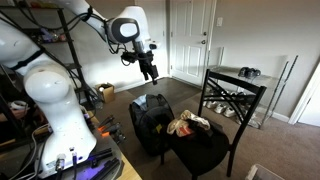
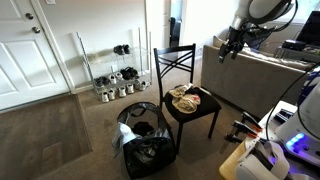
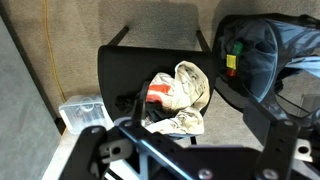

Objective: Shift the sock from the chair to the laundry basket

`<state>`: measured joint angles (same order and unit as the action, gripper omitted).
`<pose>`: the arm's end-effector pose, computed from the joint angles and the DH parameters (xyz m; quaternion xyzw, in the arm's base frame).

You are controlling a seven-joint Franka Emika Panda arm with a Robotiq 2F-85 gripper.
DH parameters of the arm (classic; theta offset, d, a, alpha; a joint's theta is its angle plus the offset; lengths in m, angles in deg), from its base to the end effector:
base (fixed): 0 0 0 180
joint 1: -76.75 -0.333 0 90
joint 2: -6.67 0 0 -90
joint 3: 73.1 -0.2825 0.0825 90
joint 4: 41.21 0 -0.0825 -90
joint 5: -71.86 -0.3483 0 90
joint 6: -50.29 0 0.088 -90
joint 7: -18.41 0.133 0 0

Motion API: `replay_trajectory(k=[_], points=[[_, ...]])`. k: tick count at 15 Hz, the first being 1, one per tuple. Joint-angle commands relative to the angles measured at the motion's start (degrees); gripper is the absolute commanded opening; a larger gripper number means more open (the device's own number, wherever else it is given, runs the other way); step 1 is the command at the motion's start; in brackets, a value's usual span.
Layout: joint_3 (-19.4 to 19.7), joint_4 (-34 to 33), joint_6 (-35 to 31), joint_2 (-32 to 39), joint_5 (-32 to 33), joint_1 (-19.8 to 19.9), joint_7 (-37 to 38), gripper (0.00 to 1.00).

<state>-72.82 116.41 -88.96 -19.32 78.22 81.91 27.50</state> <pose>0.3686 -0.0372 0.3333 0.9933 -0.0866 0.0676 0.0357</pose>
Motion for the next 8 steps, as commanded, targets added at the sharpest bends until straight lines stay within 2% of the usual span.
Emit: replay_trajectory(k=[1,5,8], points=[[-1.30,-4.48,-9.48,13.51,0.39,1.95,5.74,1.00],[0.24,-9.82,-14.96,24.78,-0.46,1.82,9.32,1.00],[2.08,-14.87,-15.08,31.70,-1.75,1.02,10.53,1.00]])
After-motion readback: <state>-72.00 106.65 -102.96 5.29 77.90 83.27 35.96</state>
